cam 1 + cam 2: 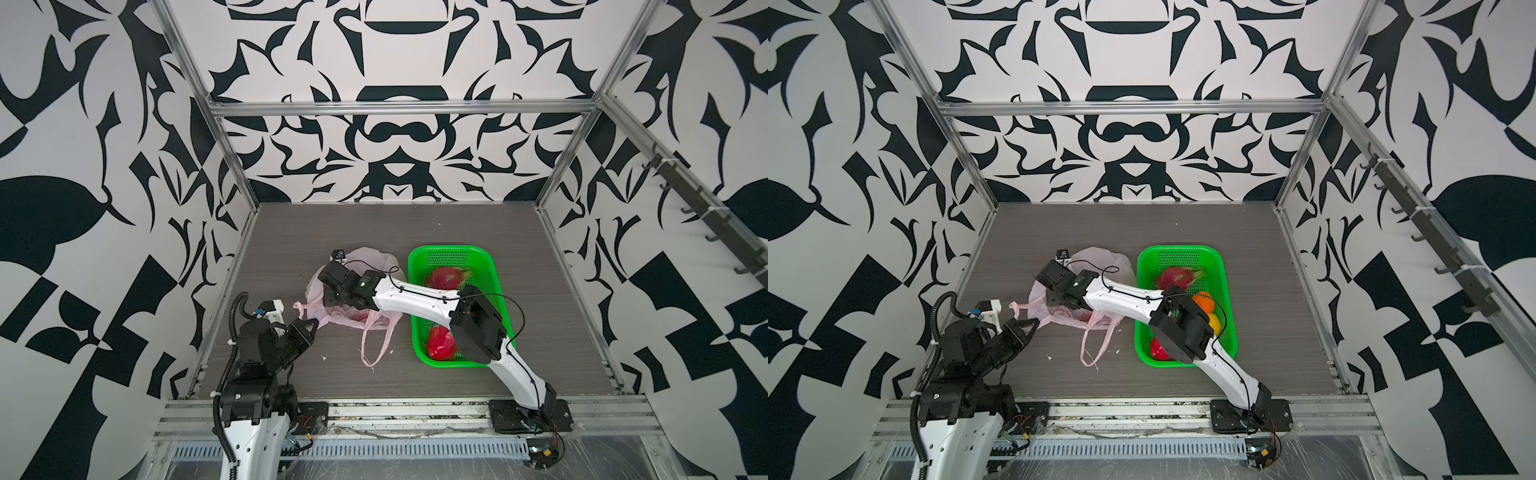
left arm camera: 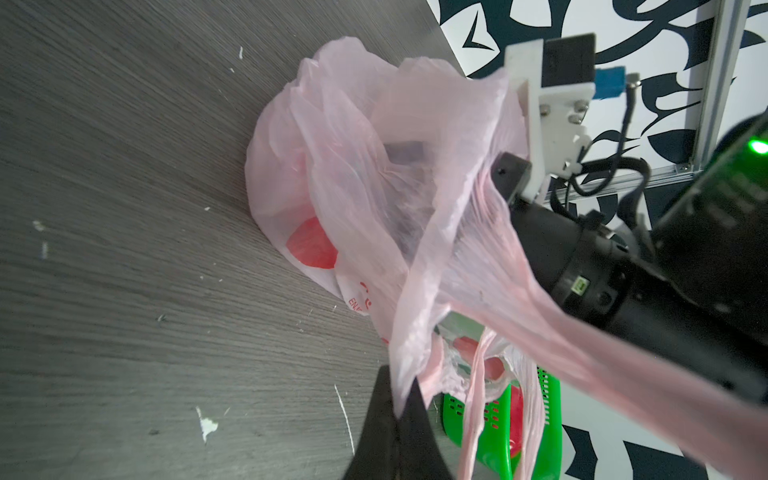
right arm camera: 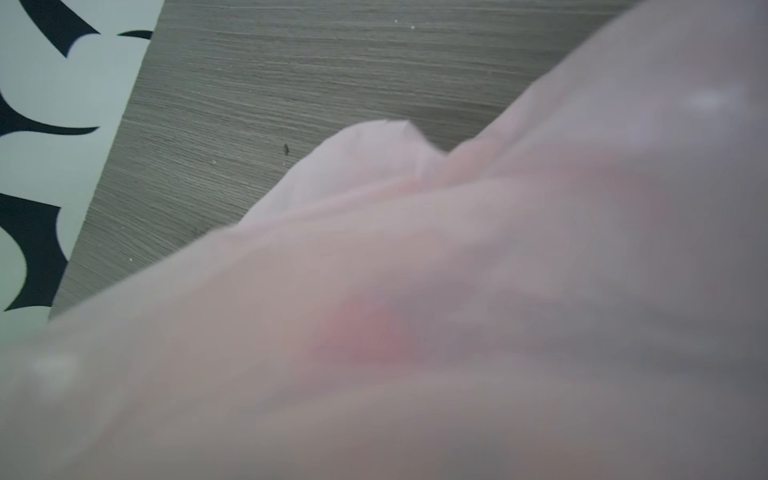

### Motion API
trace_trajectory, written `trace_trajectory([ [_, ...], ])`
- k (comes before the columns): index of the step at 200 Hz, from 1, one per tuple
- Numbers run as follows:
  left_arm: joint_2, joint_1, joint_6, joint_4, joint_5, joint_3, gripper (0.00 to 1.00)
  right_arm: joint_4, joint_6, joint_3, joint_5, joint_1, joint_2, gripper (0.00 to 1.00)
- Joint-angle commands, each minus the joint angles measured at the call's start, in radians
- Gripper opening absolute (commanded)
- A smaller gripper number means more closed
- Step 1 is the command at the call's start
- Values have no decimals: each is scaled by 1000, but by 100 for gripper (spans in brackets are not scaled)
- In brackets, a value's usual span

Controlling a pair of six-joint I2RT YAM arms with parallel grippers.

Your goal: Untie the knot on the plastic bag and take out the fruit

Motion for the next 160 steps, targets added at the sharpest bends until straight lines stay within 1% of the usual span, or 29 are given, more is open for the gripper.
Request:
trace_trajectory([
  [1,3,-1,-6,-21,26,5,0,52,32,54,-66,-14,10,65],
  [40,17,-1,-4,23,37,-8,0,94,56,47,-144,-27,45,69],
  [57,33,0,-1,48,41,-13,0,101,61,51,-159,-29,59,70],
  [90,62,-1,1,93,52,-23,0,51,60,104,-167,-30,104,70],
  [118,72,0,-1,119,54,-32,0,45,66,112,-167,-31,123,72],
  [160,72,0,-6,130,58,-39,0,40,74,113,-135,-31,126,73],
])
